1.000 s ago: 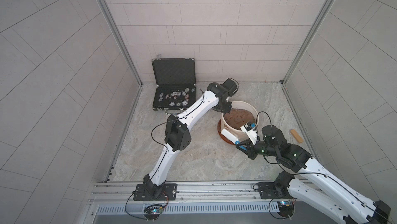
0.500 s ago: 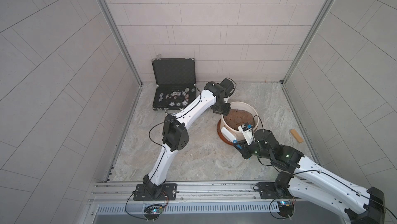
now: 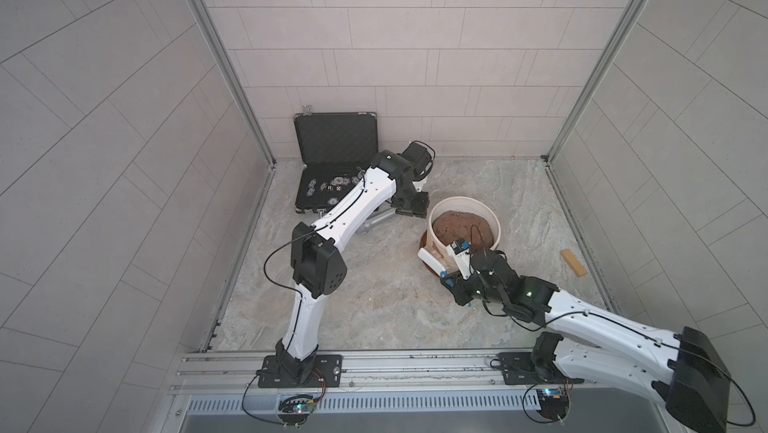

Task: Scrub the dried mud off the ceramic pot
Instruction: Brush off the soil from the pot.

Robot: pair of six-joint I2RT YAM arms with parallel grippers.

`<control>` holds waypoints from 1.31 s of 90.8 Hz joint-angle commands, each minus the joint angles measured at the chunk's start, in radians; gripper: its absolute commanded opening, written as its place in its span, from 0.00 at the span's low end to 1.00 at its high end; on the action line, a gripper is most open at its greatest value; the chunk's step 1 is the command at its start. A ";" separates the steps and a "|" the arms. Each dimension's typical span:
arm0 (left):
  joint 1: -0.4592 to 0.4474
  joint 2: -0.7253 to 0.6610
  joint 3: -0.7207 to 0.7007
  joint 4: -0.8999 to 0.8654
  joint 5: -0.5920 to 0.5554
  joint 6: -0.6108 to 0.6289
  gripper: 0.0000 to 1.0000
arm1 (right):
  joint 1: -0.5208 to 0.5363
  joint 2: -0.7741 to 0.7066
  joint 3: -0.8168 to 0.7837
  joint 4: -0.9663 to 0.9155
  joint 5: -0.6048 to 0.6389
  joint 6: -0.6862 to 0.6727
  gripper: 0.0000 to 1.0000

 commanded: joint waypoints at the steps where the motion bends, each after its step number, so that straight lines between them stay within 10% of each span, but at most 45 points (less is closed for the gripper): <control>1: 0.022 -0.066 -0.054 0.028 -0.001 0.009 0.41 | -0.008 0.011 -0.019 -0.001 -0.075 -0.030 0.00; 23: 0.047 -0.134 -0.161 0.091 0.001 0.004 0.41 | -0.001 -0.211 -0.027 -0.091 -0.302 -0.096 0.00; 38: 0.046 -0.131 -0.161 0.094 0.002 -0.004 0.41 | 0.002 -0.334 0.020 -0.158 0.008 -0.050 0.00; 71: 0.069 -0.153 -0.190 0.107 -0.015 -0.007 0.41 | 0.048 -0.160 0.082 -0.215 0.278 0.163 0.00; 119: 0.086 -0.133 -0.161 0.072 0.032 -0.009 0.41 | 0.046 -0.052 0.013 -0.132 0.312 0.222 0.00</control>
